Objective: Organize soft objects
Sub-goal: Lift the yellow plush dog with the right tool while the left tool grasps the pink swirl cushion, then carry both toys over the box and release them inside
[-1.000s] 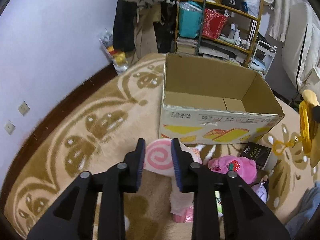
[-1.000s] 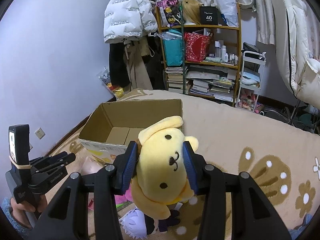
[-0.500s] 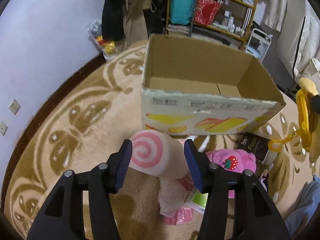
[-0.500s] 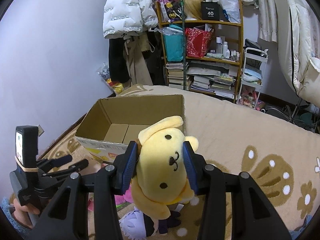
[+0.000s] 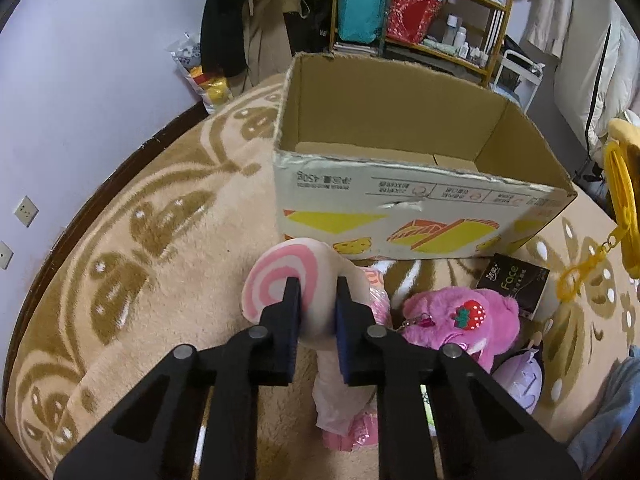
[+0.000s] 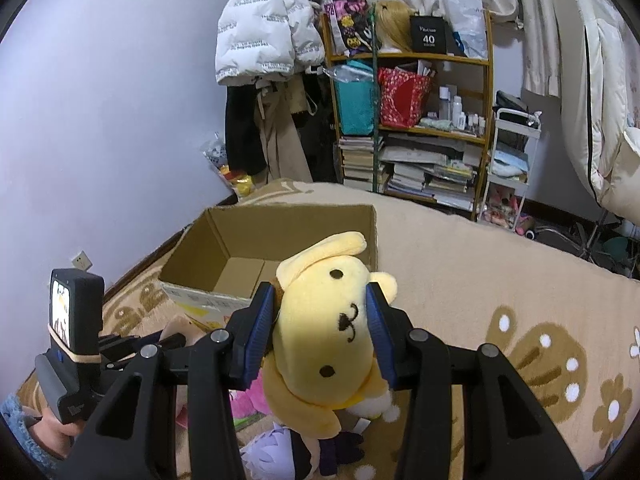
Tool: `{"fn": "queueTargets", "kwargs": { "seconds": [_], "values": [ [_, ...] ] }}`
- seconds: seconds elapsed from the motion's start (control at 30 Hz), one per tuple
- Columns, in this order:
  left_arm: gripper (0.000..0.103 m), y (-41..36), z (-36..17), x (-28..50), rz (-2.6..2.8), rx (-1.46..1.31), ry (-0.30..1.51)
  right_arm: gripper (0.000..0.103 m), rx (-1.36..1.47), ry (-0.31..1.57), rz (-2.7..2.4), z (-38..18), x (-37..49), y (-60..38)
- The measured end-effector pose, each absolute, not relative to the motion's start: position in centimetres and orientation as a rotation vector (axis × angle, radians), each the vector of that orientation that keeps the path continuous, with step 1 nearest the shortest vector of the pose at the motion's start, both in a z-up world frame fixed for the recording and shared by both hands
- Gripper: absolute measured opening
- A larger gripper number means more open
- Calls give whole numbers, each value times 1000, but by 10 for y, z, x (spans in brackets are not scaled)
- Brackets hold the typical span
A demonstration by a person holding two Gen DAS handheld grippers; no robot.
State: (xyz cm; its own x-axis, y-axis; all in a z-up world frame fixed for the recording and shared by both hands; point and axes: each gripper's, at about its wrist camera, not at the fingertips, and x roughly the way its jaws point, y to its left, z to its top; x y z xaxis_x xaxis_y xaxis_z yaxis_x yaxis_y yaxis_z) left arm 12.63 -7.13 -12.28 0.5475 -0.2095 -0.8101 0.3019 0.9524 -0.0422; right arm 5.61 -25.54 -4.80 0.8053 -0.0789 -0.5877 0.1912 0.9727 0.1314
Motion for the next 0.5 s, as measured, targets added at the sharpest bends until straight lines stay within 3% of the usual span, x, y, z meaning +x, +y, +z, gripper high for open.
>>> {"fn": "queueTargets", "kwargs": {
  "seconds": [0.5],
  "values": [
    [14,-45,-27,78,-245,112,628,48,166,485,-146,-10,54,-256]
  ]
}}
